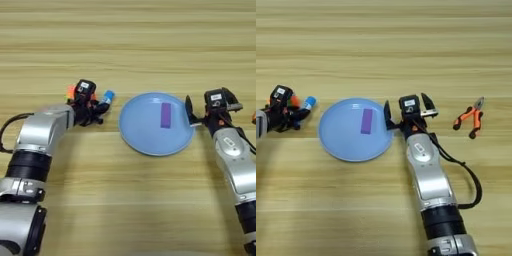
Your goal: Move the objects on the table
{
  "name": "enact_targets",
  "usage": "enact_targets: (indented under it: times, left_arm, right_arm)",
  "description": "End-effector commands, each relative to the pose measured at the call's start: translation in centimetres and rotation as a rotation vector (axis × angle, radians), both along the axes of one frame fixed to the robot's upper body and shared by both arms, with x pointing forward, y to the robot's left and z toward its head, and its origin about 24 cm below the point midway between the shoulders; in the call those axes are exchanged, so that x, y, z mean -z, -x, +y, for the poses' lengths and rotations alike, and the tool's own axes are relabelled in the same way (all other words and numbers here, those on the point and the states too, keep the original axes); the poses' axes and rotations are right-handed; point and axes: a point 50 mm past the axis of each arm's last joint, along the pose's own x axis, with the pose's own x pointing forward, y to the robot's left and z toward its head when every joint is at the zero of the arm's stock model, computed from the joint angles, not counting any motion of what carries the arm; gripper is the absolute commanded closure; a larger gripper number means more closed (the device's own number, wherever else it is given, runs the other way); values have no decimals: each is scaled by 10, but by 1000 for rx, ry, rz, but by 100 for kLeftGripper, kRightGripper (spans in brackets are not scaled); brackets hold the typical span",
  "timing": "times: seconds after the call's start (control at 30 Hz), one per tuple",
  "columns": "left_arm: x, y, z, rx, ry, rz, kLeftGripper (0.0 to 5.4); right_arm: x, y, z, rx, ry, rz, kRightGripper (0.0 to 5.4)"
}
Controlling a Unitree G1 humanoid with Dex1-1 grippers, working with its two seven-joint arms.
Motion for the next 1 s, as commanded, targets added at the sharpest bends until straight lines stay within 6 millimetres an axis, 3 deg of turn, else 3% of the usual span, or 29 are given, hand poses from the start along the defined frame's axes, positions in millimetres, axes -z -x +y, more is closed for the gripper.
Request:
enact_targets:
  times: [0.03,0.63,0.67,1.0]
  left_arm:
    - [8,4,-1,15,-17,17,405]
    - [29,19,-16,77,-35,67,405]
    - [29,19,-16,81,-35,67,369]
    - [21,15,-10,51,-45,25,257]
  right_arm:
    - [-3,-3,2,1,-5,-11,0]
    - [-3,-3,2,3,-6,-12,0]
    - [-3,-3,2,3,-6,-12,0]
    - [-3,-2,1,0,-4,-12,0]
